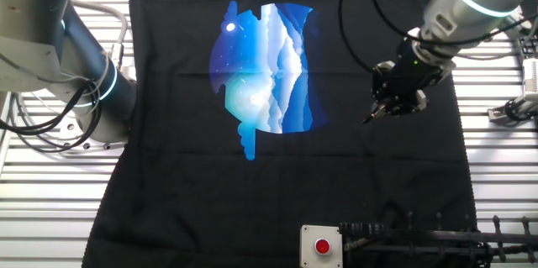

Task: Place the brush on the pen rack

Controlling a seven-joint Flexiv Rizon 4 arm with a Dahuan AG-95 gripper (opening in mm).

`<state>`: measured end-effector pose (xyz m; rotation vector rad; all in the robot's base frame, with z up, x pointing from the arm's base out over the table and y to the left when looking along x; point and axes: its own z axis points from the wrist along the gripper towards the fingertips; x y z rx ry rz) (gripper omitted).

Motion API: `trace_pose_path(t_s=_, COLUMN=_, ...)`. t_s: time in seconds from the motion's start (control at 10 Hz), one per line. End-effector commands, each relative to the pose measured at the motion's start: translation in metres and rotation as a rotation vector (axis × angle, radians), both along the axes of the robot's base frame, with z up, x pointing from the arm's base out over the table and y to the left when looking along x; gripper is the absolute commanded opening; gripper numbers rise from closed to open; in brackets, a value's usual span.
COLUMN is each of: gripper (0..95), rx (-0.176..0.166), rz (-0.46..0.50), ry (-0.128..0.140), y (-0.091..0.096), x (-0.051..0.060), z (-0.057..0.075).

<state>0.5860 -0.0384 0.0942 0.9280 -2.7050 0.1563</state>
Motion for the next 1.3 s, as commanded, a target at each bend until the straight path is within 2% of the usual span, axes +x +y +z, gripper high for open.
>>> trace_pose_path(t_s=0.1, gripper=0.0, rx=-0.011, rz=0.060, ry=0.012, y=0.001, x=0.005, z=0.005)
trace_pose_path(t_s=0.4, gripper=0.0, rx=0.000, rz=0.178, ry=0.010, y=0.000, x=0.004, z=0.012)
trace_pose_path(t_s=0.6, gripper=0.0, rx=-0.004, rz=0.196, ry=0.012, y=-0.005, x=0.000, z=0.019)
trace_pose_path(t_s=0.9, gripper=0.0, rx=-0.027, rz=0.205, ry=0.022, y=-0.014, x=-0.010, z=0.033)
trace_pose_path(t_s=1.3, gripper=0.0, rx=-0.033, rz=0.221, ry=0.026, y=-0.023, x=-0.028, z=0.043)
